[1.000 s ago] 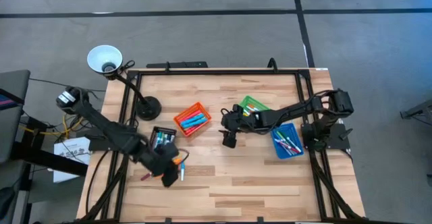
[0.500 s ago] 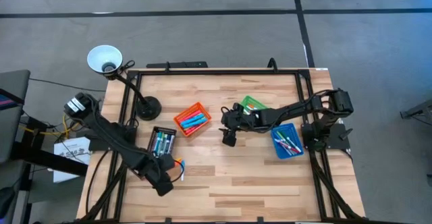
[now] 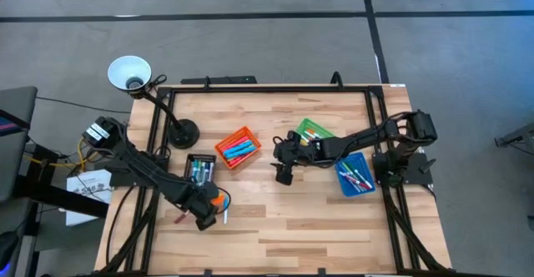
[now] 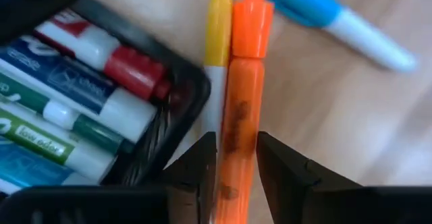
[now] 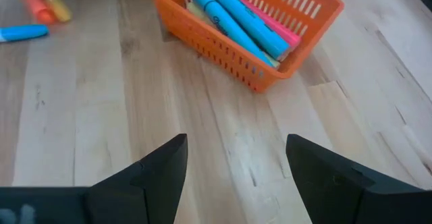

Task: Pick & Place Markers
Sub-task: Put the orange highlighter pen into the orange bin

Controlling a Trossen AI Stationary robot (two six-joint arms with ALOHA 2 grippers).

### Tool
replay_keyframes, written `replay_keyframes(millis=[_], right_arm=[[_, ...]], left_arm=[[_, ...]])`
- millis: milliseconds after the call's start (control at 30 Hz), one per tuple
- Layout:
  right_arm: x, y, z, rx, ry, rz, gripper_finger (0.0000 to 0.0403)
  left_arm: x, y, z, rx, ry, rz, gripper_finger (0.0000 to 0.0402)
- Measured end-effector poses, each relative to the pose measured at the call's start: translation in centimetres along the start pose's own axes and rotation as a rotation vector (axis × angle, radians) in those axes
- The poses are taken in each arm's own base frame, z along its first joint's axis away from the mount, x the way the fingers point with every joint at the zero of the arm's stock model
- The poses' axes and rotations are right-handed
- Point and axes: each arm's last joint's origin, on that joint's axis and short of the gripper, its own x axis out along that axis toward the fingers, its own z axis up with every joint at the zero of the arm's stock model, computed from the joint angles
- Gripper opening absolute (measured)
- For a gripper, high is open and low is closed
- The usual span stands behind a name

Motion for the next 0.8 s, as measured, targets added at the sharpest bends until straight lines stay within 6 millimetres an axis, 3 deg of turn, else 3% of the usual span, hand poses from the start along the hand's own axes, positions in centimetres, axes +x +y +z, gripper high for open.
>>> replay_keyframes(millis=[800], right_arm=[[-0.7,2.6,-0.4,-0.037,-0.005,0.056,0.0244]], left_arm=[[0.8,0.4,-0.1,0.067,-0.012,-0.001,0.0106]])
